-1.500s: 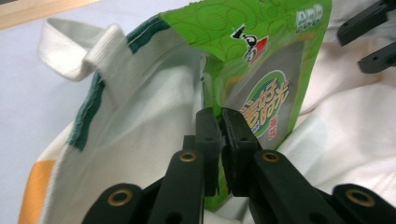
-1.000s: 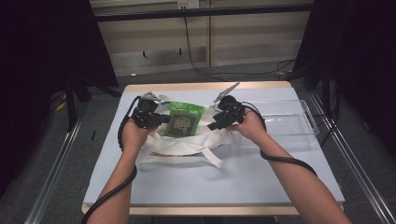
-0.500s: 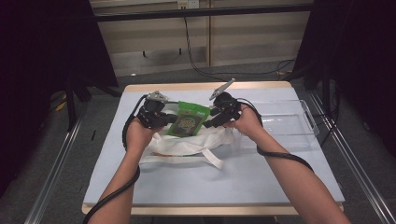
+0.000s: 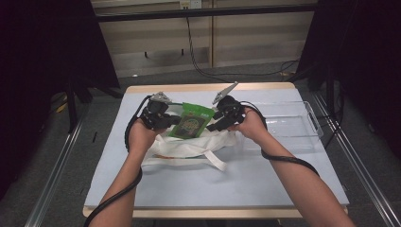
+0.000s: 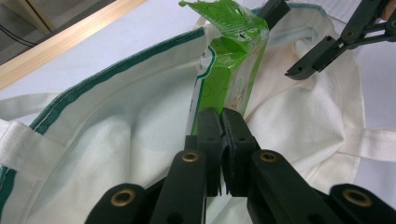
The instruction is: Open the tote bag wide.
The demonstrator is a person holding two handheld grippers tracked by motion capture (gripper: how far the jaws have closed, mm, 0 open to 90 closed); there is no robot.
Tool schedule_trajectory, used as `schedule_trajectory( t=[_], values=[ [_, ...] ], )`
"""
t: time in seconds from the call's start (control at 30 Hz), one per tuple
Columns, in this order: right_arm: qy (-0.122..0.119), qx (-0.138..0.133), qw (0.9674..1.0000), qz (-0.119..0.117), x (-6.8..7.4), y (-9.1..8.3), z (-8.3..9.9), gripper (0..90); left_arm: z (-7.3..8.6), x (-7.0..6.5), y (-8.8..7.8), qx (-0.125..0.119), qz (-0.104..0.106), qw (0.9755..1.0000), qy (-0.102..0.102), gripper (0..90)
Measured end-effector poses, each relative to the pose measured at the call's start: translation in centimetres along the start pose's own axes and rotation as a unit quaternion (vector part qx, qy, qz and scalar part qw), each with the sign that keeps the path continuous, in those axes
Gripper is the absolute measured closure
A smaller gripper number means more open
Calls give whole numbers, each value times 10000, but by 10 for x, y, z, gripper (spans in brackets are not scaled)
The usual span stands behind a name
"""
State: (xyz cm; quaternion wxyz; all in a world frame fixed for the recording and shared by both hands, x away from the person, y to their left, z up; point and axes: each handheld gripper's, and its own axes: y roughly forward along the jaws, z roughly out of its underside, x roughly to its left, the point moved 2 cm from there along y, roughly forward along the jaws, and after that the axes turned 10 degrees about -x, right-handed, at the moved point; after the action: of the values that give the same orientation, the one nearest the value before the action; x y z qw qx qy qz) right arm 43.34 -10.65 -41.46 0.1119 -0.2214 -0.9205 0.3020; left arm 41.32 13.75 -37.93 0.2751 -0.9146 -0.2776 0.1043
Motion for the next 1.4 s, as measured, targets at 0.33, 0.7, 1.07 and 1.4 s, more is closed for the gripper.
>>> schedule_trajectory(
  t=[0.33,0.7,1.07,1.4],
  values=[
    [30,-119,9997,219,-11,-7,-5,309,-3,-1,3,-17,102,9999,27,871],
    [-208,80,9997,-27,-4,3,-12,379,-7,0,6,15,52,9999,106,861],
    [-22,318,9992,-237,7,2,-9,537,-9,-1,9,-27,28,10000,82,847],
    [469,448,9977,-181,2,-3,-5,749,-10,-2,8,-110,102,9999,-41,770]
  ],
)
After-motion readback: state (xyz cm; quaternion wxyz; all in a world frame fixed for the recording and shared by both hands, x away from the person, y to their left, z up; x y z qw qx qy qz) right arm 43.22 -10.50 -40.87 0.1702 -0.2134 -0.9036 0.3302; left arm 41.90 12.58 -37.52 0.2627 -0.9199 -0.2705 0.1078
